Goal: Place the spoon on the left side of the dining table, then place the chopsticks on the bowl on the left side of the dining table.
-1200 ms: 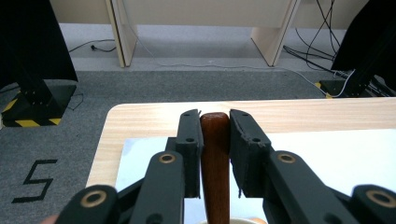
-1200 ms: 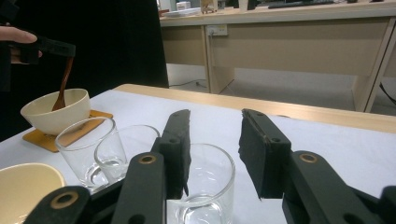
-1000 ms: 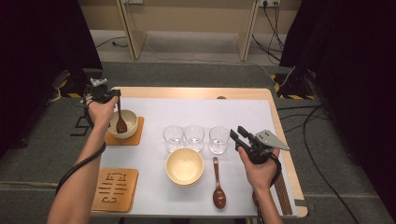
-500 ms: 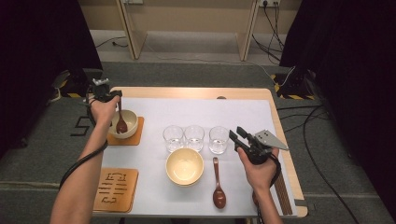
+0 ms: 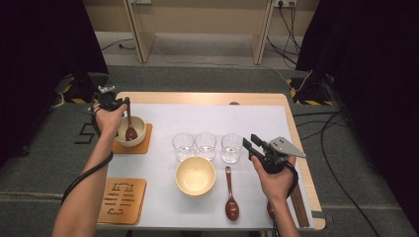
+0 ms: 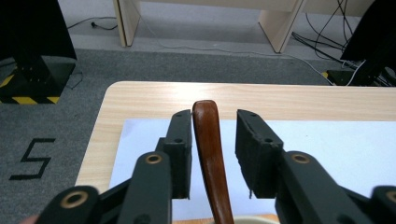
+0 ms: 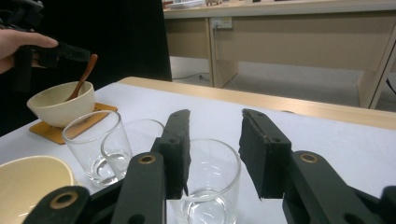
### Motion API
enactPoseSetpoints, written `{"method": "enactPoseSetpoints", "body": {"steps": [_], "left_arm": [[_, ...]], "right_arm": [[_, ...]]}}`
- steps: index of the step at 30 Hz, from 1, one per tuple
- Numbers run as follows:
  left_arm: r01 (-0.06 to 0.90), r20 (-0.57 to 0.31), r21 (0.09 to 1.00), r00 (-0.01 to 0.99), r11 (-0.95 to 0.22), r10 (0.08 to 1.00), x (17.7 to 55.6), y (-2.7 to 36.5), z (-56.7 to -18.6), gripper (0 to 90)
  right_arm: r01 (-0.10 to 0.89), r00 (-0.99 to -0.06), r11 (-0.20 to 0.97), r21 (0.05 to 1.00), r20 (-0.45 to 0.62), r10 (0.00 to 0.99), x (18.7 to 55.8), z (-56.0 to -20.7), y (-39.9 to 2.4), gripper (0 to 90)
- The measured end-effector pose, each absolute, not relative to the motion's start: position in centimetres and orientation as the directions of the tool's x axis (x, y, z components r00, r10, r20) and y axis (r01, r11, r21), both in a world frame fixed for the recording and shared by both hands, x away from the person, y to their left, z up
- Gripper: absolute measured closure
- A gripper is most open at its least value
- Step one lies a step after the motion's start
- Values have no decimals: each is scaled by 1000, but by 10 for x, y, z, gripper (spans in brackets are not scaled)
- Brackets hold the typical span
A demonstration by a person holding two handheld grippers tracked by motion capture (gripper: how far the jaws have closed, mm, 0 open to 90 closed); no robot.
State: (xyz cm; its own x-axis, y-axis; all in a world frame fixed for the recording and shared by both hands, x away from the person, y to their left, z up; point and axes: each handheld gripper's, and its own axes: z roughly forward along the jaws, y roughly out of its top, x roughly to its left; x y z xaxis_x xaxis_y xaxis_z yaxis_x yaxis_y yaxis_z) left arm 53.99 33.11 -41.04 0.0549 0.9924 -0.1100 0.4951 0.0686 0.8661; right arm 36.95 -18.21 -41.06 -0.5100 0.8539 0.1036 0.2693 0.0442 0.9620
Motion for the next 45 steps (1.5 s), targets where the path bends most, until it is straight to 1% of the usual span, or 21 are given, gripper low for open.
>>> {"method": "enactPoseSetpoints", "body": {"steps": [5, 8, 11, 15, 18, 23, 28, 38, 45], "left_arm": [[456, -112, 888, 89, 59, 990, 521, 328, -403, 584], [433, -119, 899, 112, 59, 986, 506, 328, -399, 538], [417, -105, 908, 128, 42, 986, 488, 329, -396, 486], [406, -89, 914, 146, 23, 985, 464, 331, -396, 445], [396, -100, 918, 154, 32, 983, 447, 332, -399, 420], [387, -101, 921, 150, 35, 983, 428, 335, -410, 413], [384, -124, 922, 148, 59, 981, 417, 337, -417, 408], [398, -122, 915, 125, 63, 985, 395, 340, -431, 408], [384, -148, 919, 127, 89, 981, 388, 347, -429, 407]], "right_arm": [[293, -495, 53, 955, 104, 863, 371, -411, -185, 628], [325, -490, 64, 943, 111, 865, 373, -411, -187, 629], [357, -486, 85, 930, 107, 867, 376, -412, -188, 629], [388, -468, 89, 917, 113, 876, 380, -413, -192, 628], [405, -462, 101, 909, 108, 880, 382, -414, -194, 625], [436, -436, 92, 895, 121, 892, 384, -416, -197, 596], [442, -424, 102, 891, 107, 899, 383, -413, -201, 597], [507, -401, 137, 851, 93, 911, 390, -411, -211, 624], [574, -363, 154, 804, 81, 928, 392, -411, -220, 659]]}}
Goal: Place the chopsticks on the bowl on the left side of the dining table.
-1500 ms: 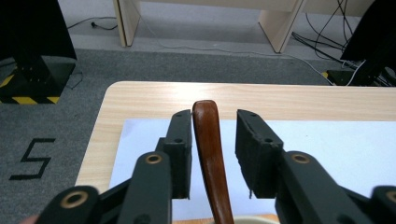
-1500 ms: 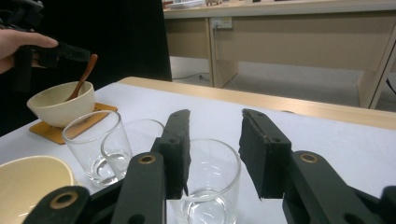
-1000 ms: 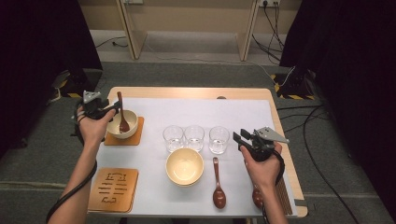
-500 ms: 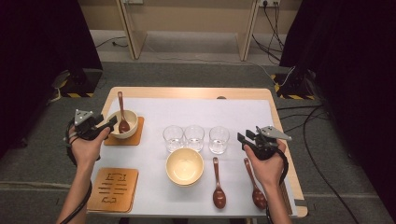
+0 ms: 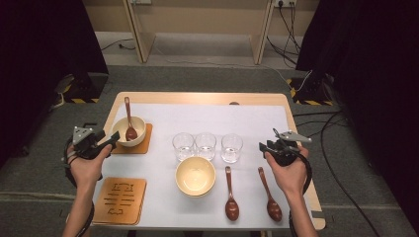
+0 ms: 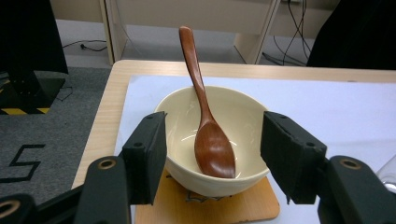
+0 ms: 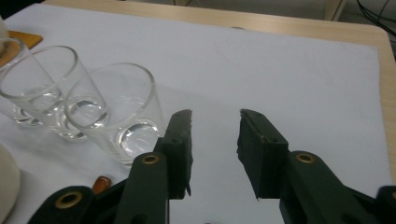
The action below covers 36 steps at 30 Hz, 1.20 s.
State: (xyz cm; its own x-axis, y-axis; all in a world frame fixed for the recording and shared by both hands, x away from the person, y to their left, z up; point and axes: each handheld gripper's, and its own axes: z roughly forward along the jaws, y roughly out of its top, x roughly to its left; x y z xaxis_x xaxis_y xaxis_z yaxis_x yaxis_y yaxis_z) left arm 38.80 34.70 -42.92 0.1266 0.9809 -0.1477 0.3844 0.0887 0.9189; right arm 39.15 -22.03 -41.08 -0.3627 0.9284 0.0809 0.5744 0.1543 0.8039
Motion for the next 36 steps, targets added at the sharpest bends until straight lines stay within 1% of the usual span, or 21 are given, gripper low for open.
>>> {"method": "enactPoseSetpoints", "body": {"steps": [5, 9, 12, 16, 18, 24, 29, 33, 36], "left_arm": [[389, -155, 916, 125, 95, 980, 391, 352, -429, 405], [387, -168, 916, 127, 107, 978, 394, 354, -429, 404], [392, -177, 913, 127, 114, 976, 397, 354, -429, 404], [396, -182, 911, 135, 115, 974, 400, 352, -429, 402], [400, -190, 909, 143, 119, 971, 401, 351, -430, 401], [404, -181, 908, 142, 110, 973, 401, 349, -431, 399], [408, -185, 906, 140, 113, 973, 400, 351, -432, 398], [403, -185, 908, 135, 117, 973, 399, 353, -431, 398], [400, -186, 909, 134, 118, 973, 399, 353, -431, 398]], "right_arm": [[629, -320, 159, 761, 67, 945, 390, -414, -230, 672], [692, -278, 165, 702, 49, 959, 388, -416, -240, 684], [744, -243, 158, 649, 42, 969, 387, -416, -249, 711], [830, -188, 132, 542, 49, 981, 386, -420, -257, 720], [856, -177, 126, 501, 56, 983, 386, -423, -261, 723], [901, -176, 132, 413, 70, 982, 390, -431, -267, 726], [950, -130, 100, 297, 83, 988, 393, -439, -269, 748], [962, -117, 93, 258, 80, 990, 393, -442, -269, 767], [967, -126, 109, 230, 62, 990, 393, -444, -269, 769]]}}
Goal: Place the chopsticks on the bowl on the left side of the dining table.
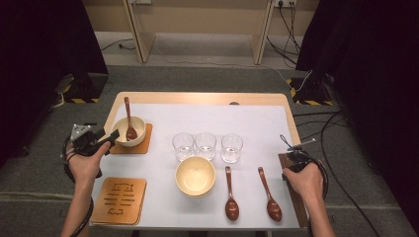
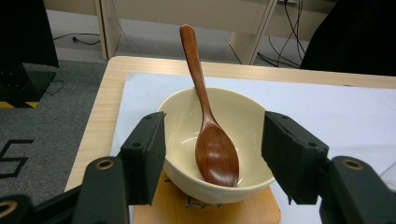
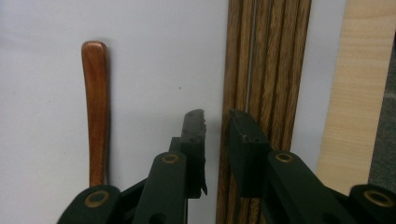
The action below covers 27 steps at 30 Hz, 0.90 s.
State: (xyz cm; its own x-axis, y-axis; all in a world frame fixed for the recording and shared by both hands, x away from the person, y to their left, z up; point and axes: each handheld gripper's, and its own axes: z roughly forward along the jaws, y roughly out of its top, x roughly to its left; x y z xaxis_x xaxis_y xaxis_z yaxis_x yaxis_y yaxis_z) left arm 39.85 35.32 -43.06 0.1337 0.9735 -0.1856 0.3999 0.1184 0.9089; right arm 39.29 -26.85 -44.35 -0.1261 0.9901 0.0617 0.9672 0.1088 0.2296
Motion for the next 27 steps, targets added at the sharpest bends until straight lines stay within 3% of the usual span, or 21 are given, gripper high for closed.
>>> {"method": "enactPoseSetpoints", "body": {"steps": [27], "left_arm": [[398, -187, 910, 137, 119, 973, 398, 354, -429, 399]], "right_arm": [[982, -135, 131, 133, 16, 991, 396, -452, -259, 831]]}}
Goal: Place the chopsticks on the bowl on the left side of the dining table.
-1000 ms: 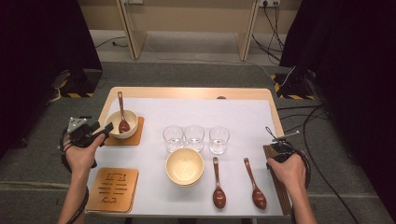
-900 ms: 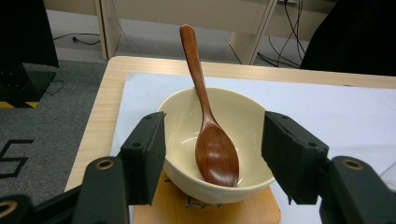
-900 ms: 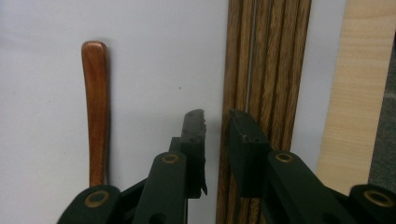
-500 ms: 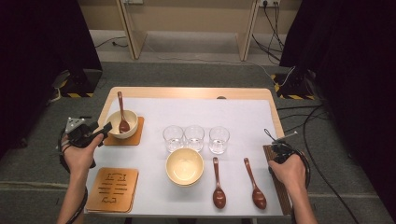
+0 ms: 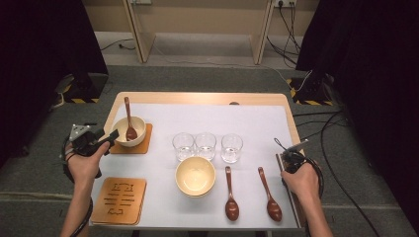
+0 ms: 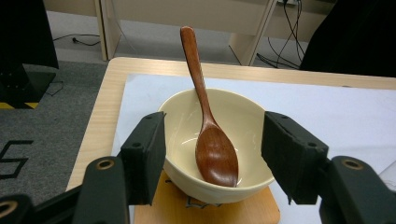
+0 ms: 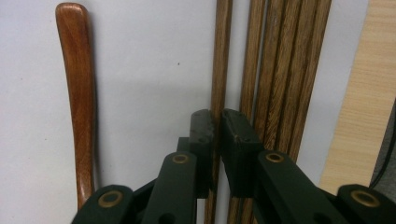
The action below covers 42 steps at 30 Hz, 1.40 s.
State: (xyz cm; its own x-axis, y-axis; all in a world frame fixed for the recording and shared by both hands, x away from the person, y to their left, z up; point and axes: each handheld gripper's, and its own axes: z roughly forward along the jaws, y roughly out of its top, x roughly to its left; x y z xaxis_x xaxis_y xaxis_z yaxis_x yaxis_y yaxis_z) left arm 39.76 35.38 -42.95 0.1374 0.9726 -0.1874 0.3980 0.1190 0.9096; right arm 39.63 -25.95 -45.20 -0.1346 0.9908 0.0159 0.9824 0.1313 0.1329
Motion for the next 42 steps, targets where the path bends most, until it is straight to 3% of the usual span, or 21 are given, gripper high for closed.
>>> {"method": "enactPoseSetpoints", "body": {"steps": [22, 42], "left_arm": [[397, -191, 910, 138, 123, 972, 397, 355, -429, 401], [391, -174, 914, 136, 108, 975, 395, 354, -427, 400]], "right_arm": [[991, -116, 116, 60, -13, 993, 401, -452, -250, 846], [957, -130, 120, 263, 22, 991, 410, -423, -243, 846]]}}
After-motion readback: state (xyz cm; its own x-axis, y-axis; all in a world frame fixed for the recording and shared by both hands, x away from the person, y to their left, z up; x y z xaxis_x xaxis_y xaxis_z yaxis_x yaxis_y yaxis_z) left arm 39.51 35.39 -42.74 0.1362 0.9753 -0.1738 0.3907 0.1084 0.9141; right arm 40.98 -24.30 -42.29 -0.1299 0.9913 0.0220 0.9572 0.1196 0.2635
